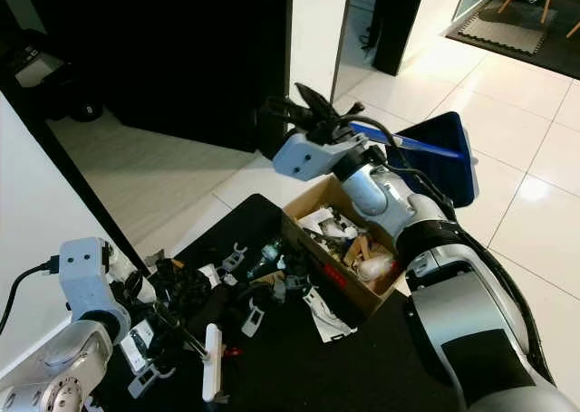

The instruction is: Sweep floor

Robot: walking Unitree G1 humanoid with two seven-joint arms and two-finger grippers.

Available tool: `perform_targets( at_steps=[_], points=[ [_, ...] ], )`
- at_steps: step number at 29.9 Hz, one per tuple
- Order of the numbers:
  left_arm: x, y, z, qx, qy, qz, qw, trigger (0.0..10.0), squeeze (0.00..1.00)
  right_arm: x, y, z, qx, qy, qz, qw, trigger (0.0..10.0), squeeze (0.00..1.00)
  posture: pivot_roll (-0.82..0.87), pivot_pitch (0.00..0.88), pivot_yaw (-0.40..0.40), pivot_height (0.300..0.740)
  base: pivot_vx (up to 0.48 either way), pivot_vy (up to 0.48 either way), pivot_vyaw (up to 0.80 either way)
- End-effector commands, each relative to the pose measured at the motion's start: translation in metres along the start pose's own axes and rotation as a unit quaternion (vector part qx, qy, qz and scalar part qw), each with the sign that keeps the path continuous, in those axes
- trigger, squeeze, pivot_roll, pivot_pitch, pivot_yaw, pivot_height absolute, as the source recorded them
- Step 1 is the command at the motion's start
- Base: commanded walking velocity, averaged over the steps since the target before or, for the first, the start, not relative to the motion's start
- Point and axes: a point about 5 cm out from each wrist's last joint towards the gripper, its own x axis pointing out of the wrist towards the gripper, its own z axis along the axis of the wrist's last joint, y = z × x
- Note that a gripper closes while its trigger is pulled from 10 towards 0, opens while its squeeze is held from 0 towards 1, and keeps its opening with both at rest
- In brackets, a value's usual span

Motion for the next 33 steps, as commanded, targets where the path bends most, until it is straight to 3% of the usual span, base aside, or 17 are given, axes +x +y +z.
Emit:
perform_targets(
  at_steps=[1, 8, 11, 14, 21, 24, 25, 27, 29, 31, 33],
  points=[
    [-0.004, 0.005, -0.001, 0.011, 0.003, 0.009, 1.0, 10.0, 0.0, 0.002, 0.006, 0.008, -0.012, -0.035, 0.022, 0.999, 10.0, 0.0, 0.2, 0.236, 0.022, 0.74, 0.0, 0.0, 0.0],
    [-0.004, 0.005, -0.002, 0.009, 0.003, 0.009, 1.0, 10.0, 0.0, -0.001, 0.015, 0.011, -0.012, -0.049, 0.037, 0.998, 10.0, 0.0, 0.19, 0.233, 0.022, 0.74, 0.0, 0.0, 0.0],
    [-0.002, 0.003, -0.001, 0.009, 0.003, 0.007, 1.0, 10.0, 0.0, -0.011, 0.034, 0.015, -0.008, -0.066, 0.079, 0.995, 10.0, 0.0, 0.18, 0.228, 0.022, 0.74, 0.0, 0.0, 0.0],
    [-0.001, 0.002, -0.001, 0.008, 0.002, 0.005, 1.0, 10.0, 0.0, -0.016, 0.039, 0.014, -0.005, -0.068, 0.091, 0.993, 10.0, 0.0, 0.18, 0.227, 0.023, 0.74, 0.0, 0.0, 0.0],
    [0.002, -0.001, -0.001, 0.007, 0.002, -0.002, 1.0, 10.0, 0.0, -0.008, 0.008, 0.004, -0.006, -0.036, 0.022, 0.999, 10.0, 0.0, 0.17, 0.221, 0.032, 0.74, 0.0, 0.0, 0.0],
    [0.004, -0.002, -0.001, 0.008, 0.003, -0.005, 1.0, 10.0, 0.0, 0.004, -0.023, 0.009, -0.007, -0.061, -0.036, 0.997, 10.0, 0.0, 0.16, 0.22, 0.034, 0.74, 0.0, 0.0, 0.0],
    [0.004, -0.002, -0.001, 0.008, 0.003, -0.005, 1.0, 10.0, 0.0, 0.004, -0.023, 0.009, -0.007, -0.061, -0.036, 0.997, 10.0, 0.0, 0.16, 0.22, 0.034, 0.74, 0.0, 0.0, 0.0],
    [0.006, -0.004, -0.002, 0.008, 0.004, -0.009, 1.0, 10.0, 0.0, 0.01, -0.041, 0.014, -0.003, -0.082, -0.074, 0.994, 10.0, 0.0, 0.15, 0.217, 0.034, 0.74, 0.0, 0.0, 0.0],
    [0.007, -0.006, -0.002, 0.007, 0.004, -0.011, 1.0, 10.0, 0.0, 0.014, -0.057, 0.017, 0.013, -0.091, -0.11, 0.99, 10.0, 0.0, 0.15, 0.214, 0.033, 0.74, 0.0, 0.0, 0.0],
    [0.007, -0.006, -0.002, 0.006, 0.004, -0.011, 1.0, 10.0, 0.0, 0.014, -0.062, 0.017, 0.02, -0.091, -0.12, 0.988, 10.0, 0.0, 0.15, 0.214, 0.032, 0.74, 0.0, 0.0, 0.0],
    [0.007, -0.007, -0.003, 0.005, 0.004, -0.012, 1.0, 10.0, 0.0, 0.015, -0.078, 0.015, 0.062, -0.082, -0.174, 0.979, 10.0, 0.0, 0.14, 0.206, 0.03, 0.74, 0.0, 0.0, 0.0]
  ],
)
